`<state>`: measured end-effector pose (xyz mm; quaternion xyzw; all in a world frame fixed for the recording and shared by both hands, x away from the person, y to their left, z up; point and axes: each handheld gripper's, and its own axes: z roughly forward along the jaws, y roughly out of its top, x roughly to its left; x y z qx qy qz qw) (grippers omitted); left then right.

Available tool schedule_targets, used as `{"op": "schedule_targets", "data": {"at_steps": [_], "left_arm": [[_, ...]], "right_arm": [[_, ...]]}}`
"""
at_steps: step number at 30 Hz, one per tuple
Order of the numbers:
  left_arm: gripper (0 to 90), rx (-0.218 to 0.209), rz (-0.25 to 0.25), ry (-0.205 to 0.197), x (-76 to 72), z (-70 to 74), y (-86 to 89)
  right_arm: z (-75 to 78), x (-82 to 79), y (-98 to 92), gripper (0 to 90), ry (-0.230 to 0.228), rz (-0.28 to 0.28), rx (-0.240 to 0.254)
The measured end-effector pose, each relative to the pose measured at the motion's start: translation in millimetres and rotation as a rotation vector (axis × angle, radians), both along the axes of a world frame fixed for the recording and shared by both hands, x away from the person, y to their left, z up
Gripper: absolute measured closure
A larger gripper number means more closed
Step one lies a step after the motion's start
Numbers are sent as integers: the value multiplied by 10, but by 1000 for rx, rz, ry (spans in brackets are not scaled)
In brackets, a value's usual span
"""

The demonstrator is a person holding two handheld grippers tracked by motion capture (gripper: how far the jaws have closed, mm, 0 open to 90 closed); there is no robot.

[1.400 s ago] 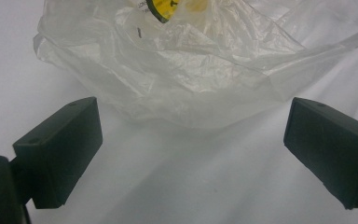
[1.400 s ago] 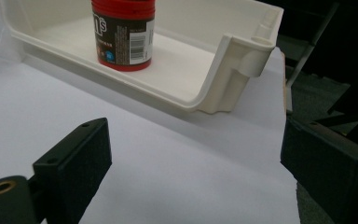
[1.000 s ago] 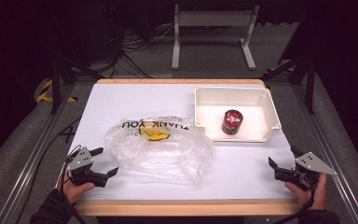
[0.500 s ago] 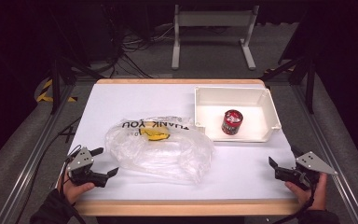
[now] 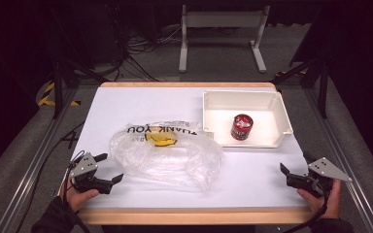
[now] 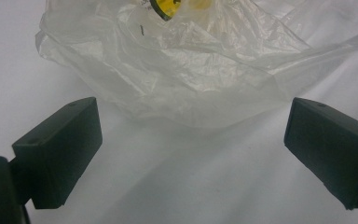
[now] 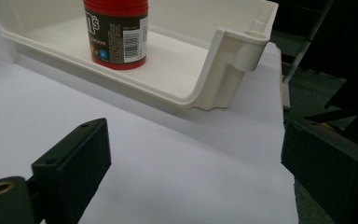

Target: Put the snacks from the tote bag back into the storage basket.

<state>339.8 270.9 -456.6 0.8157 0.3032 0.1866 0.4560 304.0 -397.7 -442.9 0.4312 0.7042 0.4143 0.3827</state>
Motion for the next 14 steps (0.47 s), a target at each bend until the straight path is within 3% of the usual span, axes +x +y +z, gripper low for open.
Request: {"op": "schedule_targets", "data": {"at_steps": [14], "left_arm": [[49,-8,0,1,6,0,7]], "right_arm": [[0,0,-10,86,0,0,7]]}}
